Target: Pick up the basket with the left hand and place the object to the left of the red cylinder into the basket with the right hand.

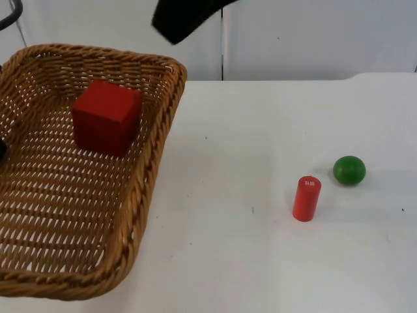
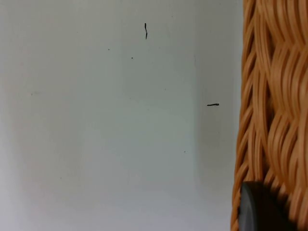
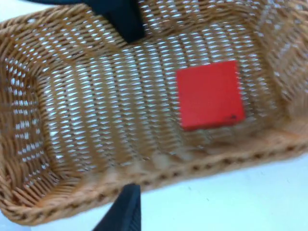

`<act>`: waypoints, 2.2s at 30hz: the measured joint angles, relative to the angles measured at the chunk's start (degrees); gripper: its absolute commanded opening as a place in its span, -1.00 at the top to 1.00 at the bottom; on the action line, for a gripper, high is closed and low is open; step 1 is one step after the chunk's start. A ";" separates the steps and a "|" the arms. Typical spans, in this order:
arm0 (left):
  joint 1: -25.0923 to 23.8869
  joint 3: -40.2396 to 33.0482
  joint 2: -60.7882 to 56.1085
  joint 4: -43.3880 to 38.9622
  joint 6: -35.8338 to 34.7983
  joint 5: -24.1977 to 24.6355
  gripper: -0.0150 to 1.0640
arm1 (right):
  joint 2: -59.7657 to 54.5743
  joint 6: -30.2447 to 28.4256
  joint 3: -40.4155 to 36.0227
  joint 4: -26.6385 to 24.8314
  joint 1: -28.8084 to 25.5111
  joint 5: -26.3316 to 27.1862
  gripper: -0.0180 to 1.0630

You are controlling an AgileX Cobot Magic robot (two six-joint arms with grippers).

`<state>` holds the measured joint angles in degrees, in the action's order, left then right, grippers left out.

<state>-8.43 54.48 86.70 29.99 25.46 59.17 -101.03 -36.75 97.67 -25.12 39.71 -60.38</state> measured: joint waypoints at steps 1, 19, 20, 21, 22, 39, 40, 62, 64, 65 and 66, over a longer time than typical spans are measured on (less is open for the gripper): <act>0.00 0.00 0.00 0.00 0.00 0.00 0.98 | 1.17 0.00 -1.59 -0.11 -0.68 0.70 -0.98; 0.00 0.00 0.00 0.00 0.00 -1.88 0.98 | 30.09 0.94 -33.64 0.85 -1.08 15.28 -0.98; 0.00 0.00 0.00 0.00 0.00 -1.94 0.98 | 31.71 1.07 -35.19 0.97 -1.08 16.20 -0.98; 0.00 0.00 0.00 0.00 0.00 -1.94 0.98 | 31.71 1.07 -35.19 0.97 -1.08 16.20 -0.98; 0.00 0.00 0.00 0.00 0.00 -2.02 0.98 | 33.19 1.45 -36.54 0.97 -1.08 17.08 -0.98; 0.00 0.00 7.69 1.75 2.47 -7.38 0.98 | 39.70 4.18 -39.99 1.18 -1.08 16.75 -0.98; 0.00 0.00 8.75 1.75 2.59 -8.09 0.98 | 39.70 4.18 -40.12 1.18 -1.08 16.77 -0.98; 0.00 0.00 25.77 12.14 15.10 -17.13 0.98 | 39.70 4.18 -40.09 2.78 -1.08 16.63 -0.98; 0.00 0.00 26.48 12.28 15.13 -17.52 0.98 | 39.70 4.18 -40.09 2.78 -1.08 16.63 -0.98; 0.00 0.00 27.01 12.28 15.31 -17.90 0.98 | 39.70 4.18 -40.09 2.78 -1.08 16.63 -0.98; 0.00 0.00 27.34 12.39 15.44 -18.04 0.98 | 39.70 4.18 -40.09 2.78 -1.08 16.63 -0.98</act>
<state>-8.43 54.48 114.04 42.38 40.89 41.13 -61.33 -32.57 57.58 -22.34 38.63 -43.76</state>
